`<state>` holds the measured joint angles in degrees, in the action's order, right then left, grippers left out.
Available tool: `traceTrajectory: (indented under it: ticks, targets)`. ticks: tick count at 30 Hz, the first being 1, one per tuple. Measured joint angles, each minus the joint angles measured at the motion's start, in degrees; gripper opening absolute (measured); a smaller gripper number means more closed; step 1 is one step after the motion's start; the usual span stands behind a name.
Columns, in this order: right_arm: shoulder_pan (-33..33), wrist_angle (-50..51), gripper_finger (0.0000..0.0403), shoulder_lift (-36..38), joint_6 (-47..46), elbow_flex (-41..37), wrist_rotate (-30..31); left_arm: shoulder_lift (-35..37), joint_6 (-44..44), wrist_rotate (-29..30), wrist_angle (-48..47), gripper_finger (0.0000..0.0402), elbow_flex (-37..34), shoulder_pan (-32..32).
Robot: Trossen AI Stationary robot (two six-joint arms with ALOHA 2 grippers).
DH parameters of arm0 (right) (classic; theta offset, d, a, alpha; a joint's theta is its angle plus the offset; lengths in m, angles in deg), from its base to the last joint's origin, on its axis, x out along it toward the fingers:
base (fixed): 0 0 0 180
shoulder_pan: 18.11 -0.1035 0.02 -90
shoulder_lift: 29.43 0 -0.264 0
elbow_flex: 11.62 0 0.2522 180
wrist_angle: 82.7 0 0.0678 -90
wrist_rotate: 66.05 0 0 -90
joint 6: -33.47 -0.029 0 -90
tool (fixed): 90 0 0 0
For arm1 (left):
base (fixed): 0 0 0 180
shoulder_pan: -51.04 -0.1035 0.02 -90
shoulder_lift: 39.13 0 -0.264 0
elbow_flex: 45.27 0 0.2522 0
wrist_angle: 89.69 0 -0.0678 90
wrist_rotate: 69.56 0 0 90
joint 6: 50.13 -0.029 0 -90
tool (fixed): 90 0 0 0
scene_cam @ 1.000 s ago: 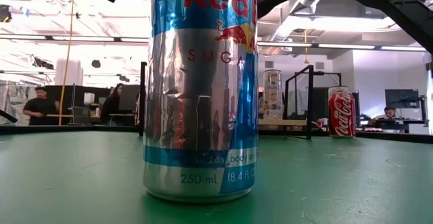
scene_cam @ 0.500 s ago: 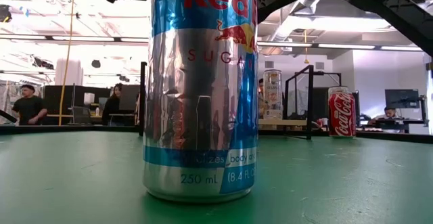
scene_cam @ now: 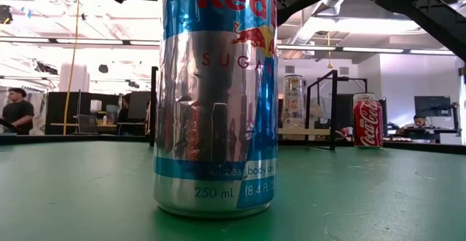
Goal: Place canned beverage on shelf
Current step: Put the left red soda can on the shelf, then put the right orange soda can on the shelf
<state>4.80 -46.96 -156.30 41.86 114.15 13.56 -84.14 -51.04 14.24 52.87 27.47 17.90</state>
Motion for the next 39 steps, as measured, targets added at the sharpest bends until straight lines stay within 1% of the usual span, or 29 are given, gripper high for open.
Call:
traceTrajectory:
  ticks: [3,6,10,15,18,22,24,27,30,32,36,39]
  targets:
    - [0.0,-1.41,0.0023,0.0,-0.95,0.0,0.0,0.0,0.02,0.0,0.0,0.0322,0.0,0.0]
    - [0.0,0.21,0.0023,0.32,-2.04,0.0,-0.54,0.0,0.36,-0.01,0.0,0.0322,0.0,0.0]
    - [-0.49,7.99,0.0025,3.5,-2.6,-0.11,-4.14,0.0,0.33,-0.02,-0.58,0.0322,0.0,0.0]
    - [-2.22,18.65,0.0025,11.06,-2.47,0.0,-6.25,-0.29,-1.5,-0.05,-0.98,0.0322,0.0,0.0]
    - [-3.4,25.6,0.0026,16.22,-2.34,0.0,-6.54,-0.87,-2.15,-0.85,-0.52,0.0322,0.0,0.0]
    - [-5.18,37.19,0.0026,23.91,-4.43,0.02,-6.58,-1.59,-3.25,-4.47,-0.36,0.0322,0.02,0.0]
    - [-6.37,42.93,0.0026,27.56,-7.88,0.0,-6.57,-2.17,-3.34,-7.13,-0.55,0.0322,0.02,0.0]
    - [-8.78,48.86,0.0026,32.34,-14.95,0.0,-6.39,-3.01,-3.46,-11.52,-0.78,0.0322,0.02,0.02]
    - [-12.6,53.54,0.0026,36.78,-23.49,0.0,-6.06,-3.64,-3.52,-15.14,-0.76,0.0322,0.02,0.16]
    - [-16.48,56.35,0.0026,39.19,-29.36,0.0,-4.87,-4.05,-3.04,-16.43,-0.94,0.0322,0.02,0.3]
    - [-27.11,59.59,0.0026,42.42,-39.71,0.0,2.27,-4.26,1.06,-16.54,-1.4,0.0322,0.02,1.53]
    - [-35.5,61.86,0.0026,43.69,-46.04,0.0,7.07,-3.67,6.05,-16.57,-1.6,0.0322,0.02,3.66]
